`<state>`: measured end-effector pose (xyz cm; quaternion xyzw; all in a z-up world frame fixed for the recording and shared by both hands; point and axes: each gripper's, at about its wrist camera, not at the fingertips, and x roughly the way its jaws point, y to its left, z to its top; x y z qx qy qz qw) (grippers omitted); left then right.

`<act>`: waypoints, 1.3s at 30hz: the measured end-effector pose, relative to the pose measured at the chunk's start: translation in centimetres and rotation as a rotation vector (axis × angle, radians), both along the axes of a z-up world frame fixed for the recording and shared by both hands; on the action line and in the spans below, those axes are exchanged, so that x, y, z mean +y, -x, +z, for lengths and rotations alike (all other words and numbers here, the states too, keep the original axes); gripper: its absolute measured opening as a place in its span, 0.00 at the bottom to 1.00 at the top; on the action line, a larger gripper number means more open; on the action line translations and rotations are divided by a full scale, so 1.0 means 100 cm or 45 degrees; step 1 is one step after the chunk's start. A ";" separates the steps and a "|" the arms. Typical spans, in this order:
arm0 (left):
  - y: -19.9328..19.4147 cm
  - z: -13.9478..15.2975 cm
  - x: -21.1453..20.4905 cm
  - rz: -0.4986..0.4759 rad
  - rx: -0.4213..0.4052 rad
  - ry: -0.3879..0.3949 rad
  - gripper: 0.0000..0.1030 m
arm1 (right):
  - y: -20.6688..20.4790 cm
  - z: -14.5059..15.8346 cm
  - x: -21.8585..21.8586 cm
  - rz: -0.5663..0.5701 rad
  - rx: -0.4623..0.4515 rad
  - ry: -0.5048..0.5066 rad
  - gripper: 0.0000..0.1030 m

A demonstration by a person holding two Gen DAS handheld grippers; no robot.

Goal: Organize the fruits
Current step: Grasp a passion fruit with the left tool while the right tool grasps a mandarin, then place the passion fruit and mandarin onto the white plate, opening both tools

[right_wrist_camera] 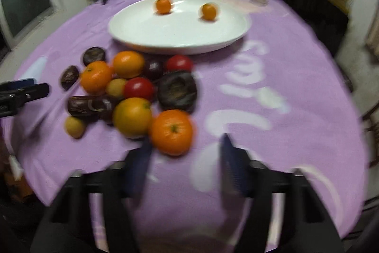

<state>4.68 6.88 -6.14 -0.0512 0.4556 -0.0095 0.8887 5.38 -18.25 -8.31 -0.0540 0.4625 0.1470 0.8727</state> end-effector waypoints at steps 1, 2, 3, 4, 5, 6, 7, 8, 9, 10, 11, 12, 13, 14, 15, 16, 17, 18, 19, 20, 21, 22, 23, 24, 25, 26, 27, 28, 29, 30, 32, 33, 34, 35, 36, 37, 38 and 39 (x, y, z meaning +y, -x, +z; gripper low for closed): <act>0.000 0.000 -0.001 -0.003 0.002 0.003 0.91 | -0.001 0.000 0.002 -0.001 -0.037 0.003 0.46; -0.001 -0.001 -0.002 -0.009 0.005 0.004 0.91 | -0.003 -0.001 0.005 0.007 -0.044 0.014 0.44; -0.002 -0.002 -0.004 -0.013 0.005 0.002 0.91 | -0.004 0.000 0.007 0.015 -0.052 0.021 0.38; -0.002 -0.002 -0.005 -0.018 0.005 -0.002 0.91 | -0.005 0.001 0.009 0.023 -0.043 0.015 0.38; -0.003 -0.003 -0.008 -0.023 0.007 -0.009 0.91 | -0.004 0.001 0.010 0.024 -0.035 0.010 0.38; -0.004 -0.004 -0.010 -0.028 0.007 -0.013 0.91 | -0.002 0.003 0.009 0.022 -0.022 -0.009 0.37; -0.006 -0.005 -0.012 -0.033 0.007 -0.020 0.91 | -0.001 0.003 0.008 0.017 -0.007 -0.022 0.37; -0.008 -0.005 -0.013 -0.035 0.008 -0.023 0.91 | 0.000 0.004 0.006 0.007 0.005 -0.028 0.37; -0.010 -0.006 -0.014 -0.040 0.008 -0.022 0.91 | 0.002 0.005 0.003 -0.012 0.011 -0.031 0.37; -0.012 -0.006 -0.016 -0.046 0.006 -0.019 0.91 | 0.004 0.006 0.001 -0.022 0.014 -0.031 0.37; -0.014 -0.006 -0.019 -0.055 0.002 -0.021 0.90 | 0.005 0.007 -0.002 -0.038 0.018 -0.034 0.37; -0.016 -0.006 -0.021 -0.061 -0.005 -0.025 0.89 | 0.006 0.007 -0.004 -0.048 0.022 -0.039 0.37; -0.018 -0.006 -0.024 -0.069 -0.016 -0.031 0.84 | 0.007 0.007 -0.007 -0.060 0.029 -0.050 0.37; -0.021 -0.006 -0.027 -0.081 -0.019 -0.036 0.79 | 0.007 0.007 -0.009 -0.067 0.035 -0.059 0.37; -0.025 -0.007 -0.029 -0.095 -0.013 -0.029 0.75 | 0.008 0.007 -0.011 -0.075 0.042 -0.072 0.37; -0.030 -0.009 -0.030 -0.107 -0.002 -0.017 0.69 | 0.008 0.007 -0.012 -0.075 0.042 -0.074 0.37; -0.036 -0.013 -0.031 -0.120 0.022 0.003 0.66 | 0.009 0.007 -0.011 -0.076 0.042 -0.079 0.37; -0.039 -0.016 -0.033 -0.122 0.027 0.003 0.65 | 0.010 0.007 -0.011 -0.075 0.041 -0.082 0.37; -0.040 -0.017 -0.036 -0.120 0.008 -0.027 0.63 | 0.011 0.008 -0.010 -0.072 0.039 -0.086 0.37; -0.041 -0.017 -0.037 -0.119 0.006 -0.046 0.55 | 0.012 0.008 -0.009 -0.068 0.038 -0.089 0.37; -0.040 -0.016 -0.037 -0.120 0.003 -0.040 0.40 | 0.013 0.008 -0.009 -0.065 0.037 -0.091 0.37; -0.039 -0.014 -0.035 -0.126 0.008 0.007 0.40 | 0.014 0.008 -0.009 -0.061 0.037 -0.094 0.37; -0.038 -0.012 -0.032 -0.113 0.006 0.019 0.39 | 0.015 0.009 -0.009 -0.060 0.038 -0.097 0.37; -0.036 -0.010 -0.031 -0.114 0.002 0.033 0.39 | 0.015 0.009 -0.009 -0.060 0.038 -0.102 0.37; -0.034 -0.008 -0.029 -0.111 0.000 0.038 0.39 | 0.015 0.010 -0.010 -0.061 0.037 -0.110 0.37; -0.030 -0.005 -0.028 -0.107 -0.007 0.043 0.39 | 0.016 0.011 -0.011 -0.061 0.035 -0.118 0.37; -0.027 -0.001 -0.027 -0.108 -0.018 0.050 0.39 | 0.016 0.012 -0.011 -0.062 0.033 -0.124 0.37; -0.023 0.002 -0.027 -0.109 -0.027 0.053 0.39 | 0.015 0.013 -0.012 -0.064 0.031 -0.133 0.37; -0.020 0.007 -0.026 -0.107 -0.039 0.055 0.39 | 0.015 0.014 -0.012 -0.065 0.029 -0.141 0.37; -0.017 0.011 -0.026 -0.109 -0.048 0.057 0.39 | 0.015 0.016 -0.012 -0.065 0.027 -0.153 0.37; -0.013 0.019 -0.026 -0.120 -0.069 0.064 0.39 | 0.013 0.020 -0.012 -0.063 0.020 -0.167 0.37; -0.013 0.023 -0.027 -0.127 -0.078 0.067 0.39 | 0.012 0.023 -0.013 -0.060 0.012 -0.174 0.37; -0.014 0.028 -0.029 -0.140 -0.088 0.068 0.39 | 0.010 0.026 -0.013 -0.058 0.006 -0.176 0.37; -0.016 0.030 -0.031 -0.151 -0.093 0.067 0.39 | 0.007 0.029 -0.013 -0.056 -0.003 -0.178 0.37; -0.019 0.033 -0.033 -0.163 -0.095 0.063 0.39 | 0.004 0.032 -0.013 -0.053 -0.010 -0.180 0.37; -0.023 0.035 -0.036 -0.176 -0.097 0.058 0.39 | 0.000 0.035 -0.012 -0.051 -0.017 -0.180 0.37; -0.029 0.038 -0.041 -0.195 -0.097 0.052 0.39 | -0.003 0.037 -0.012 -0.049 -0.023 -0.181 0.37; -0.033 0.040 -0.044 -0.210 -0.098 0.052 0.39 | -0.009 0.042 -0.010 -0.042 -0.033 -0.179 0.37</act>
